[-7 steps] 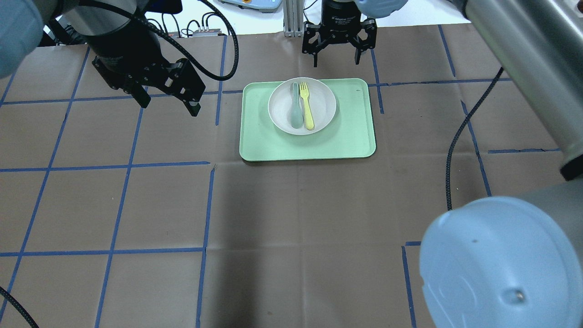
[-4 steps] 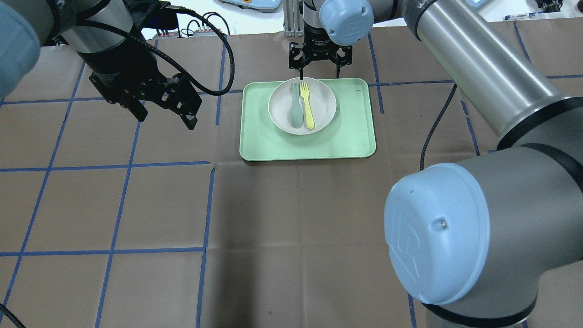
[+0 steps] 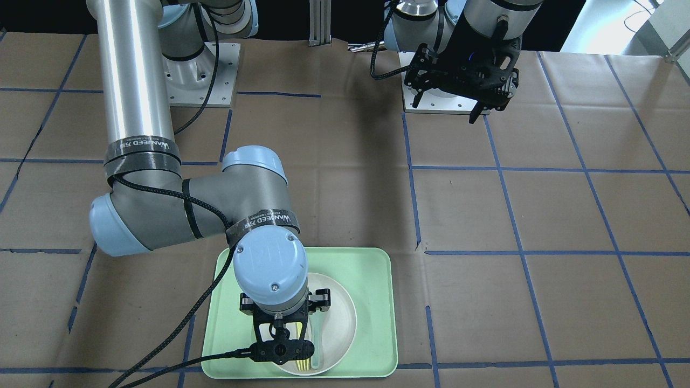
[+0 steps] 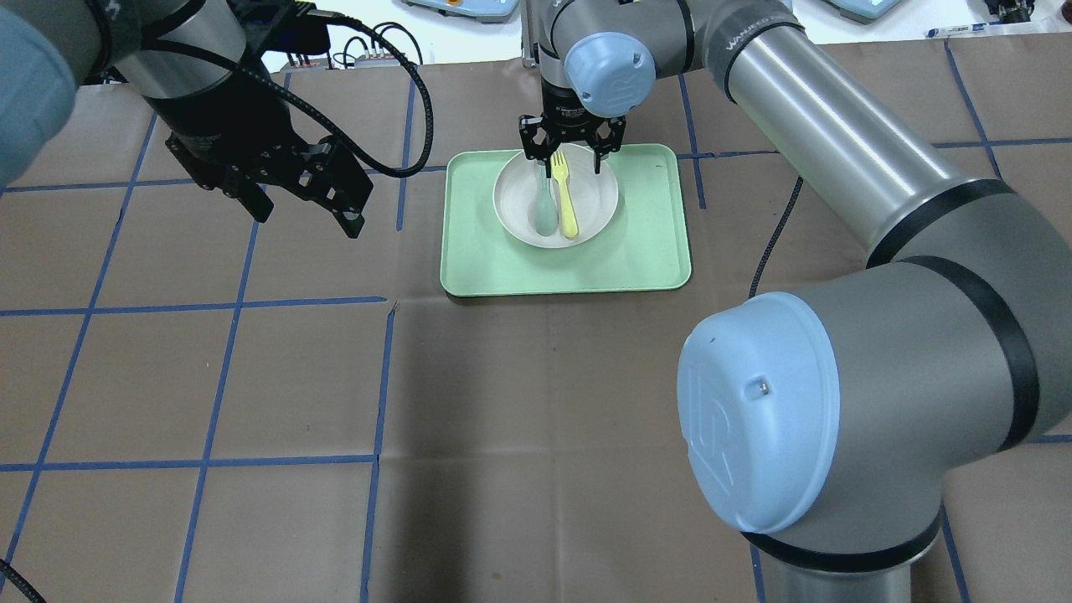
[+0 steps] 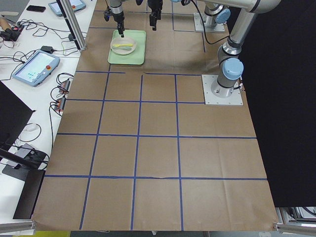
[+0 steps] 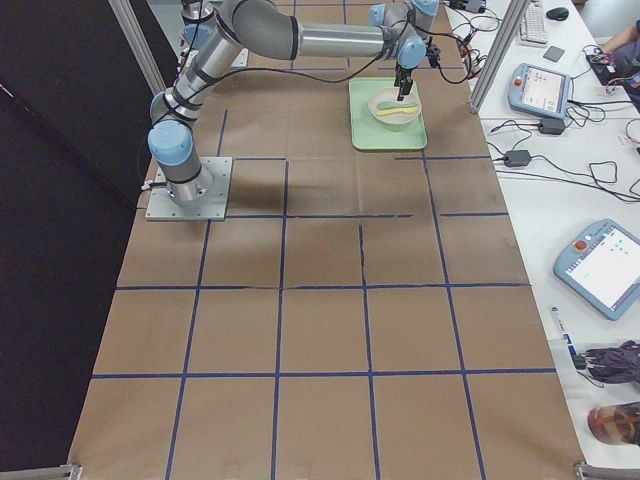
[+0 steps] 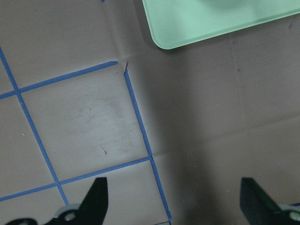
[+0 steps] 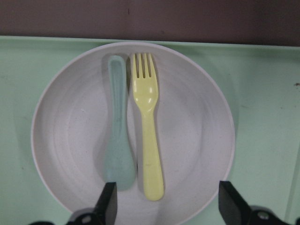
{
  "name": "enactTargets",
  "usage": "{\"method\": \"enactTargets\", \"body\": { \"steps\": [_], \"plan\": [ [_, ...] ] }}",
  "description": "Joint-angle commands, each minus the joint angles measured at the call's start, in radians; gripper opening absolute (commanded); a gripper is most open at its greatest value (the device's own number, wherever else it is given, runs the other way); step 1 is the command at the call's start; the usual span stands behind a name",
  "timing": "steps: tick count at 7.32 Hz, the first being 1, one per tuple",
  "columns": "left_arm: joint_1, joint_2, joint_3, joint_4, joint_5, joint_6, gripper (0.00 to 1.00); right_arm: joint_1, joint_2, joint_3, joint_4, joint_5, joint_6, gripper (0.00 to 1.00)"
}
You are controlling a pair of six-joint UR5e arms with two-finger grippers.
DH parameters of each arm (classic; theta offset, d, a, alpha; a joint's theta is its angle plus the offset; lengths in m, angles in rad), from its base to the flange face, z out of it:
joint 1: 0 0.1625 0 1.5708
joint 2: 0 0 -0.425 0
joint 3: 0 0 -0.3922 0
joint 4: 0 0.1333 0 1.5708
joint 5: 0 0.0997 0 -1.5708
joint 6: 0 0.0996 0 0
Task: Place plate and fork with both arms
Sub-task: 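Lower the right gripper over the yellow fork on the plate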
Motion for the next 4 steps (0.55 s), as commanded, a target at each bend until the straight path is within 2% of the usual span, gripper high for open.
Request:
{"method": "enactTargets", "body": {
  "steps": [1, 2, 4],
  "plan": [
    [0.001, 0.019, -0.001, 0.018, 0.0, -0.036, 1.0, 0.005, 0.038, 0.003, -0.024, 0.0, 0.002, 0.6],
    [0.003, 0.025, -0.001, 0.018, 0.0, -0.085, 1.0, 0.008, 0.053, 0.0, -0.024, 0.0, 0.002, 0.53],
    [0.004, 0.028, -0.001, 0.023, 0.001, -0.096, 1.0, 0.008, 0.055, 0.001, -0.024, 0.0, 0.005, 0.52]
  ]
}}
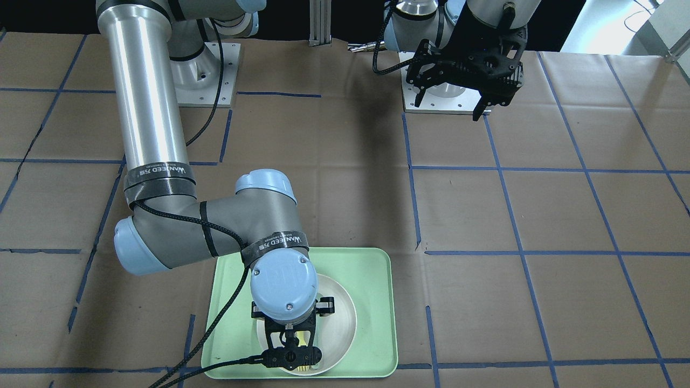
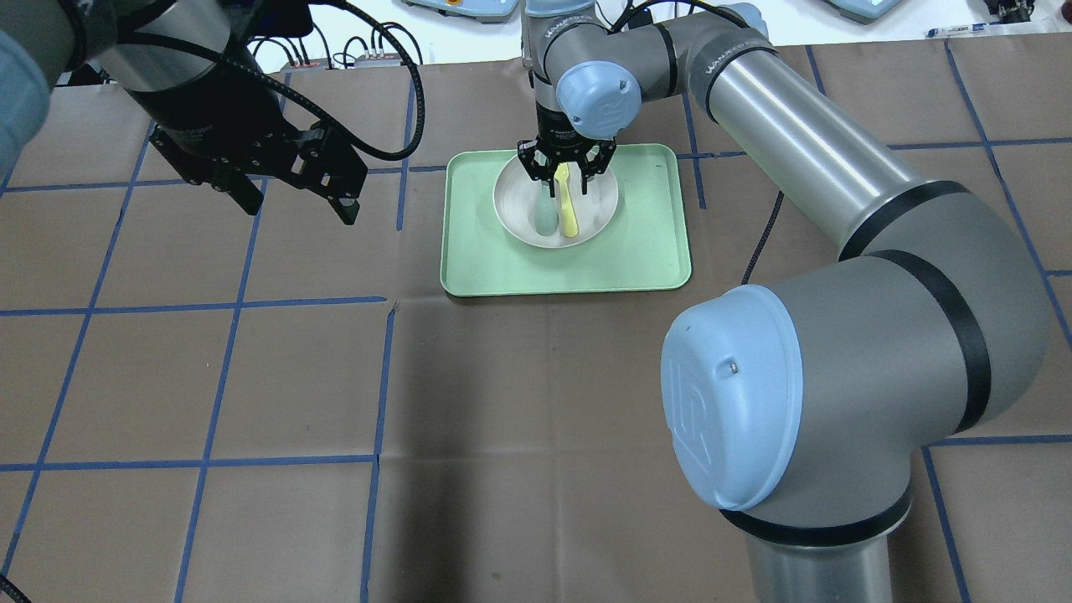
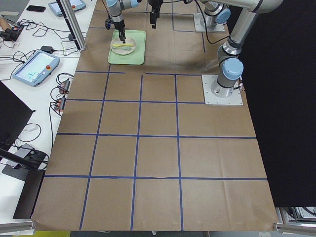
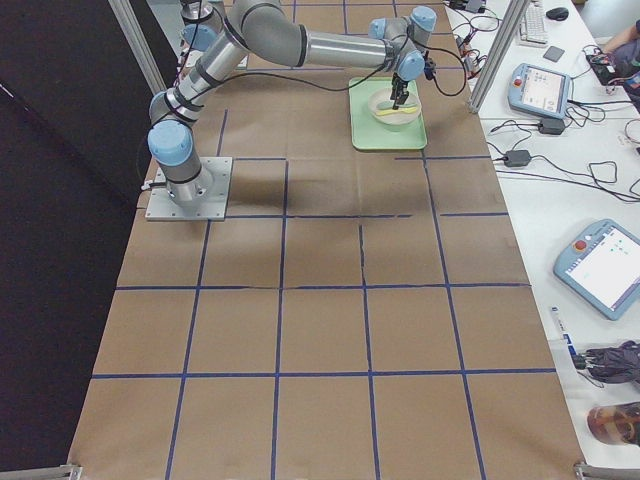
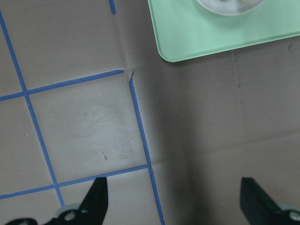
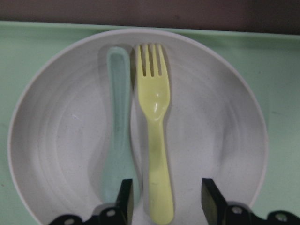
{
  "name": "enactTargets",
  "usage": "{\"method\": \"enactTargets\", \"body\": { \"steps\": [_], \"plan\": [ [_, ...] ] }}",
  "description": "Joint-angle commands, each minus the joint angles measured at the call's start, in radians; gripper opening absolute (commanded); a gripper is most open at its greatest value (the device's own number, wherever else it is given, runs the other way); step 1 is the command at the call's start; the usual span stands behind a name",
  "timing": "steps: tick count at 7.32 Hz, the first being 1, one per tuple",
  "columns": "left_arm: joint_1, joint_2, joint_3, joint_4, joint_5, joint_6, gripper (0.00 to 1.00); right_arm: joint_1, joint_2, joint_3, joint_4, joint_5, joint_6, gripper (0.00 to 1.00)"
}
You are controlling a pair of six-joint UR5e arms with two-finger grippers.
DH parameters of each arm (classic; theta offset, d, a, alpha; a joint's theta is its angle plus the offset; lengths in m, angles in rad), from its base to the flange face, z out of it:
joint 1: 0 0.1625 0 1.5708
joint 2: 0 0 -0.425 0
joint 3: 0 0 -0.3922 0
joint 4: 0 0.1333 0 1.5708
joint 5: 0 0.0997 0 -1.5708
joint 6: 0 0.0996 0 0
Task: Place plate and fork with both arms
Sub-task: 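Lower the right gripper over the yellow fork on the plate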
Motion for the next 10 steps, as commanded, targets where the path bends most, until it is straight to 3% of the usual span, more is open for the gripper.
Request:
{"method": "enactTargets", "body": {
  "steps": [1, 8, 9, 10],
  "plan": [
    [0.006, 0.003, 0.0, 0.004, 0.001, -0.051, 1.0, 0.001, 0.008, 0.003, 0.0, 0.0, 0.001, 0.52],
    [0.009, 0.009, -0.029, 0.004, 0.004, -0.089, 1.0, -0.001, 0.056, -0.009, -0.037, 0.0, 0.001, 0.52],
    [0.009, 0.011, -0.038, 0.013, 0.029, -0.091, 1.0, -0.004, 0.051, -0.011, -0.037, 0.0, 0.001, 0.5],
    [0.009, 0.011, -0.054, 0.045, 0.029, -0.089, 1.0, -0.004, 0.05, -0.011, -0.037, 0.0, 0.001, 0.43]
  ]
}}
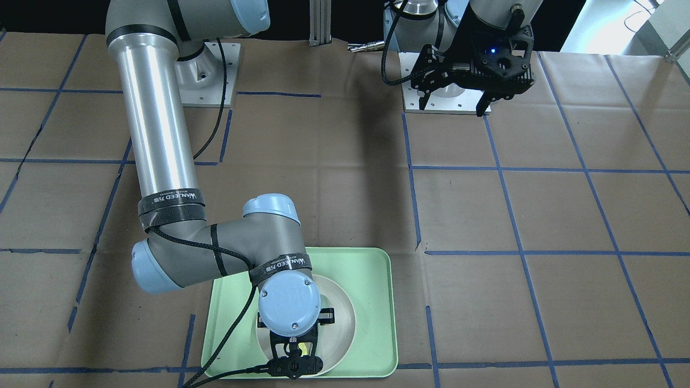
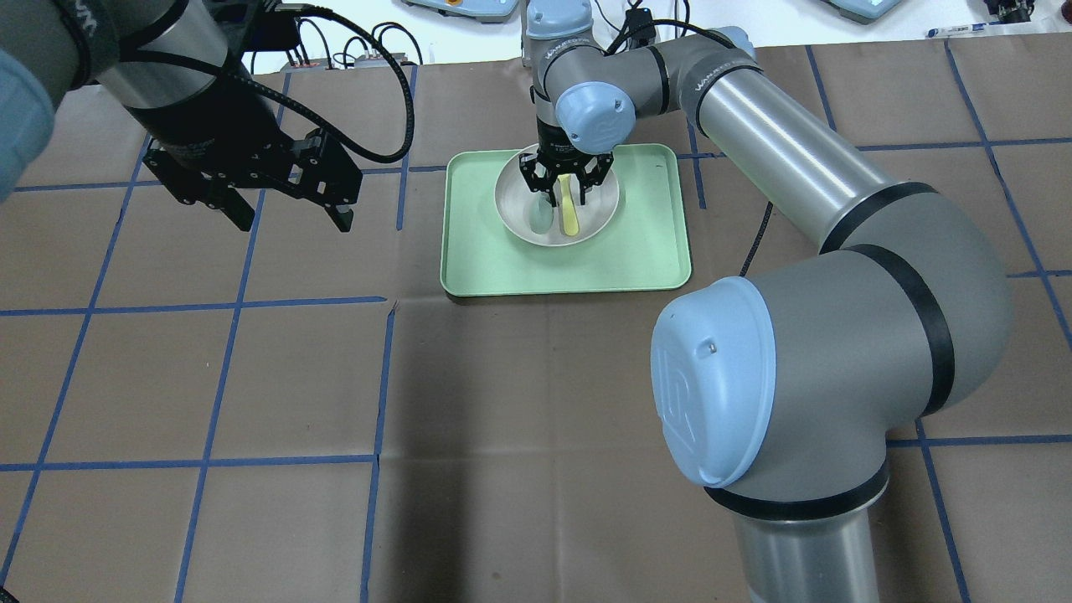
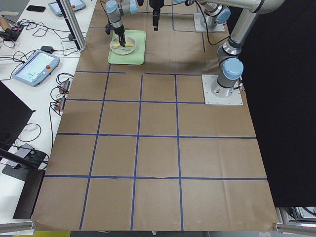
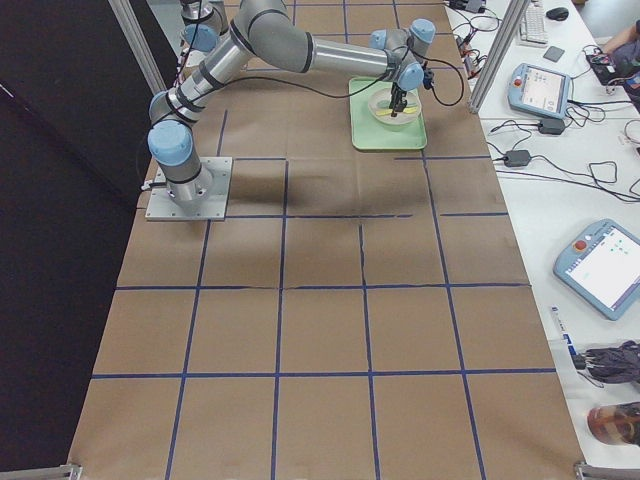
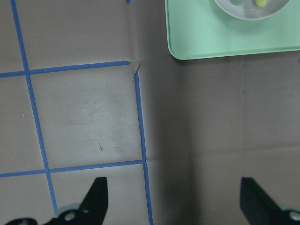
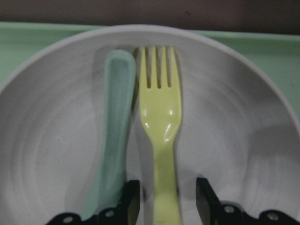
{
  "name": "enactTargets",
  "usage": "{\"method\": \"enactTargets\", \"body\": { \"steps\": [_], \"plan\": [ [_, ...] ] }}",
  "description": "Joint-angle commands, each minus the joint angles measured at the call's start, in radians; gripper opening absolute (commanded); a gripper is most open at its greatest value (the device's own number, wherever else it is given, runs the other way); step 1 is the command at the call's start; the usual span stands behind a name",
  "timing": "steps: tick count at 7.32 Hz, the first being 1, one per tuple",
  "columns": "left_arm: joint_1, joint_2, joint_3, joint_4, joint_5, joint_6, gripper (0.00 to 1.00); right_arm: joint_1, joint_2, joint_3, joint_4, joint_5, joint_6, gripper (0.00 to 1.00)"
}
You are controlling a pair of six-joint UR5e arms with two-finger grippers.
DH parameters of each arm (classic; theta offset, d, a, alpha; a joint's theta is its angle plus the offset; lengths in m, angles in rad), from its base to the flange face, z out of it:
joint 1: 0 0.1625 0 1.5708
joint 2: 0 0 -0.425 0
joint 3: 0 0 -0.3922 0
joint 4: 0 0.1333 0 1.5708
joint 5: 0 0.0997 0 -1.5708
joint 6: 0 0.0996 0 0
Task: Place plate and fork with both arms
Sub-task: 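Close the right gripper on the yellow fork handle and lift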
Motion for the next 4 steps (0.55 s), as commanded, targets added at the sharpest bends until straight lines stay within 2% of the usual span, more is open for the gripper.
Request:
{"method": "enactTargets", "body": {
  "steps": [1, 4],
  "plan": [
    [0.002, 0.002, -0.033, 0.061, 0.008, 0.002, 1.0, -0.001, -0.002, -0.001, 0.001, 0.0, 0.0, 0.34],
    [0.006, 0.022, -0.061, 0.083, 0.007, 0.001, 1.0, 0.001, 0.001, -0.001, -0.002, 0.0, 0.0, 0.16]
  ]
}}
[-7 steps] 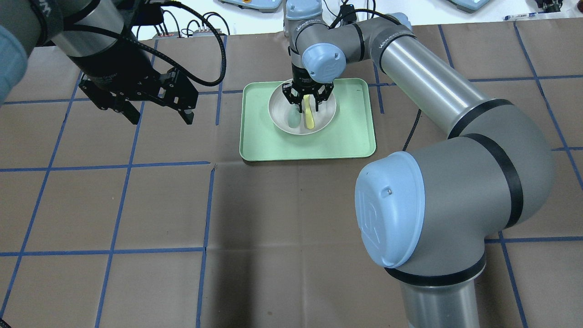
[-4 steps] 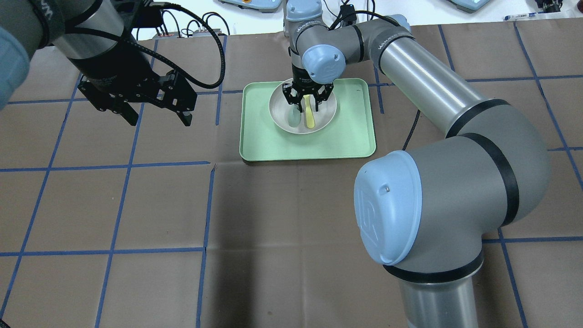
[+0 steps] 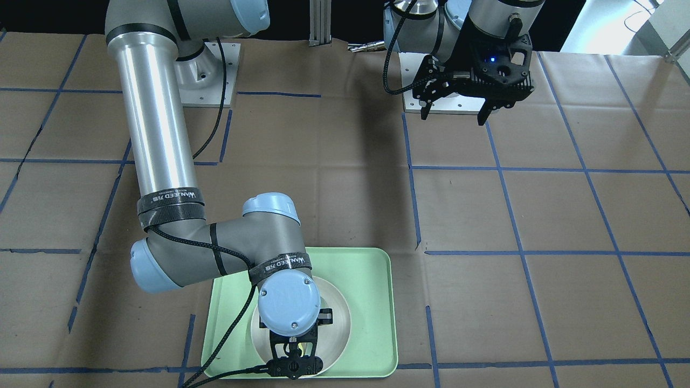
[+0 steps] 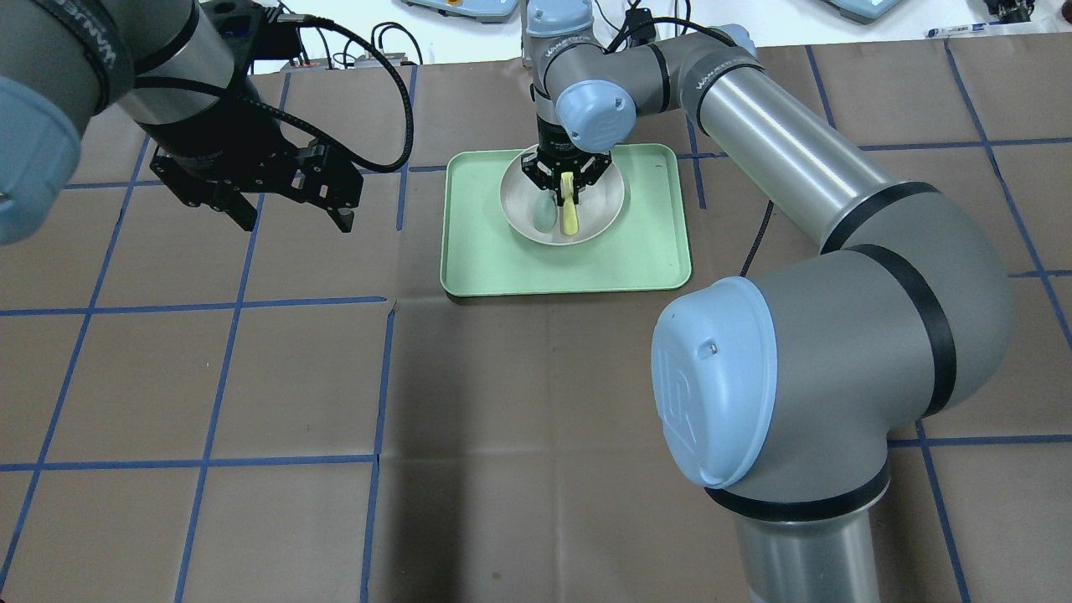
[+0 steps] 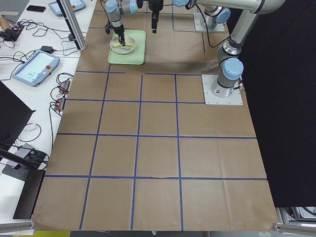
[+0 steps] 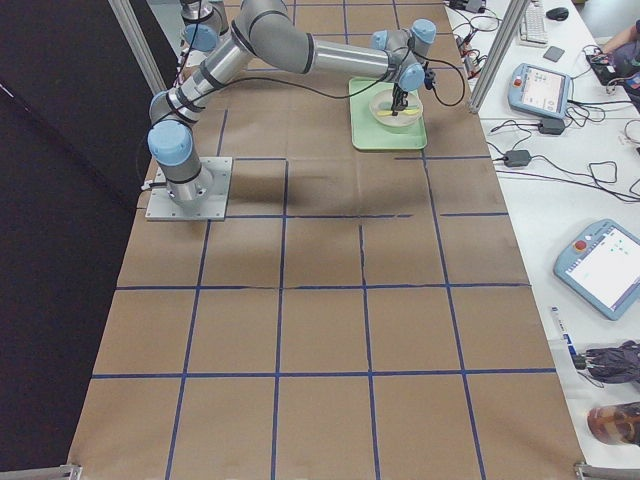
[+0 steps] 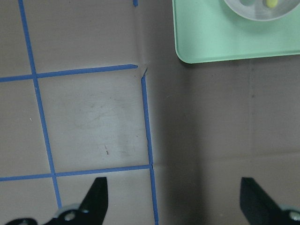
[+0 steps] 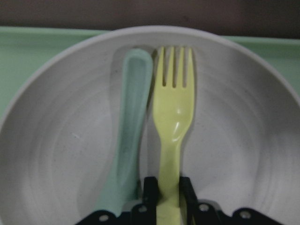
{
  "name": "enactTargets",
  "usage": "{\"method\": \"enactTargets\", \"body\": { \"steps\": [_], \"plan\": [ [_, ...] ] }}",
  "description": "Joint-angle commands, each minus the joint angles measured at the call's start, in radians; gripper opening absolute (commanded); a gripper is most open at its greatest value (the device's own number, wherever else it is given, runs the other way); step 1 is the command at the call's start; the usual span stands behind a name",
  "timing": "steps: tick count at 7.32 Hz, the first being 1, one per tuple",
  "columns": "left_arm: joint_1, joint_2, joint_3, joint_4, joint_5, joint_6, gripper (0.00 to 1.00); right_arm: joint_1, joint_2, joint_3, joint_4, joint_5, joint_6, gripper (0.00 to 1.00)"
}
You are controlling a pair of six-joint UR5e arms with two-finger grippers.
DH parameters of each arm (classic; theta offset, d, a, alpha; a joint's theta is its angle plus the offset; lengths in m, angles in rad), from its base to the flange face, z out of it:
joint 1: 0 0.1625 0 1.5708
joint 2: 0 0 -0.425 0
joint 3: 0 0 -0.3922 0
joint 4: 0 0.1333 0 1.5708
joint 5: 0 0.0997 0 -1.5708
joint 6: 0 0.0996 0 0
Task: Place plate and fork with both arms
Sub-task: 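Close the right gripper on the yellow fork handle and lift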
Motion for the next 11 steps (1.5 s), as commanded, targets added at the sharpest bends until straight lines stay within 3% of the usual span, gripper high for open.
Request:
{"method": "enactTargets", "body": {
  "steps": [1, 3, 7, 11],
  "plan": [
    [0.002, 0.006, -0.007, 0.005, 0.0, 0.001, 1.0, 0.0, 0.002, 0.0, -0.001, 0.0, 0.002, 0.09],
    [0.002, 0.006, -0.007, 0.005, 0.001, 0.002, 1.0, 0.0, -0.004, -0.001, -0.006, -0.002, 0.005, 0.02],
    [0.002, 0.006, -0.009, 0.003, 0.001, 0.005, 1.0, -0.003, -0.071, -0.023, 0.058, 0.014, 0.028, 0.02],
    [0.002, 0.008, -0.02, 0.005, 0.0, 0.005, 1.0, -0.058, -0.162, 0.049, 0.166, -0.005, 0.006, 0.01]
  ]
}}
